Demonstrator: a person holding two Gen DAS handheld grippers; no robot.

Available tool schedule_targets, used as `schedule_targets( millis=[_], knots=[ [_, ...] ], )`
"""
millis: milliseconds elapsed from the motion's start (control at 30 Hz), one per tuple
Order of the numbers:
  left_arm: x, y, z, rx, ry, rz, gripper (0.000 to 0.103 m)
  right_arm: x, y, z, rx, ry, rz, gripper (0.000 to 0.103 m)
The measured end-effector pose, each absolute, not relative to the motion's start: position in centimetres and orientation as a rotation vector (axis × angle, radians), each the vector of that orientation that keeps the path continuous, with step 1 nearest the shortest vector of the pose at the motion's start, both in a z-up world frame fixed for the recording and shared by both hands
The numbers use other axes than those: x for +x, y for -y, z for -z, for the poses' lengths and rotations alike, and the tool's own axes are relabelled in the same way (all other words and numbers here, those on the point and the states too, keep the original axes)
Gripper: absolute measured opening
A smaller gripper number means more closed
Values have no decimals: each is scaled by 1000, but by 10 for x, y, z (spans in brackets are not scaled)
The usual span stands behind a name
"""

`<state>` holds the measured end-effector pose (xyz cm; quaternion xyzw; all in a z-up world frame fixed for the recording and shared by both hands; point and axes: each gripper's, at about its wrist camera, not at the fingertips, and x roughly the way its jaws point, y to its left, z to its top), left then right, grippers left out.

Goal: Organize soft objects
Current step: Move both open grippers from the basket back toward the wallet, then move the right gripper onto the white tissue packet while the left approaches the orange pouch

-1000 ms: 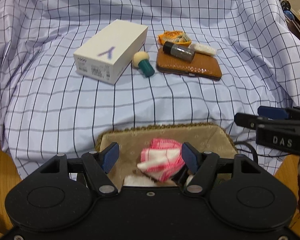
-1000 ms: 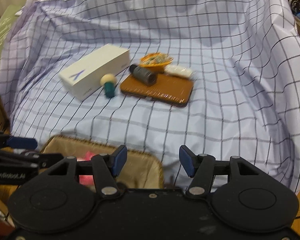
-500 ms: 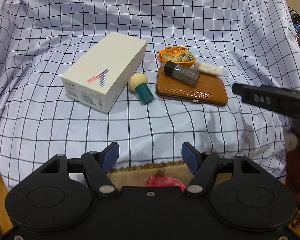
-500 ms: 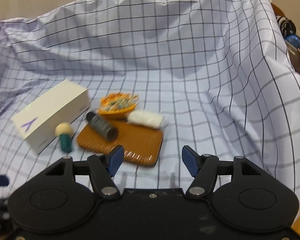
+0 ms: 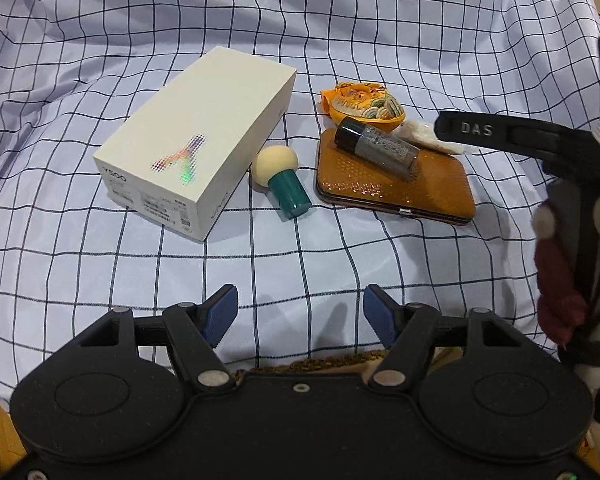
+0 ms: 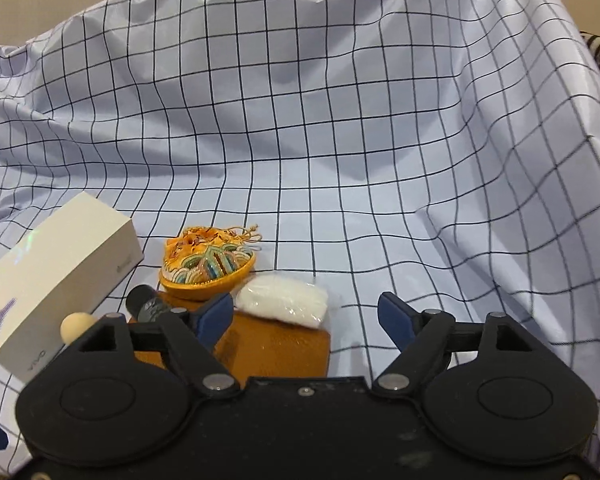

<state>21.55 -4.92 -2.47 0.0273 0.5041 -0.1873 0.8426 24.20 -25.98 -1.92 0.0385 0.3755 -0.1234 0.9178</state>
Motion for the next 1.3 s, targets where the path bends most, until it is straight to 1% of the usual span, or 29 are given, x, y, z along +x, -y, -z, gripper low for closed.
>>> schedule_targets(
  millis=[367, 800, 833, 900, 933, 1000, 1067, 1300],
  knots=[
    [227, 50, 32, 52, -1078, 401, 65, 268, 258, 40, 54, -810, 254, 85],
    [235, 52, 30, 78, -1068, 392, 65, 291, 266, 55, 44, -840, 277, 85],
    [235, 53, 30, 81, -1066, 392, 65, 292, 268, 55, 48, -840, 281, 85],
    [236, 54, 29, 86, -1063, 394, 65, 294, 272, 55, 50, -840, 284, 75],
    [237, 55, 29, 86, -1063, 396, 65, 294, 274, 54, 54, -842, 284, 68],
    [239, 57, 28, 82, -1064, 400, 65, 295, 278, 54, 61, -843, 284, 67],
    [241, 60, 26, 78, -1064, 404, 65, 293, 281, 53, 56, -835, 287, 60],
    [255, 71, 15, 75, -1030, 401, 65, 286, 289, 53, 42, -821, 316, 60]
  ],
)
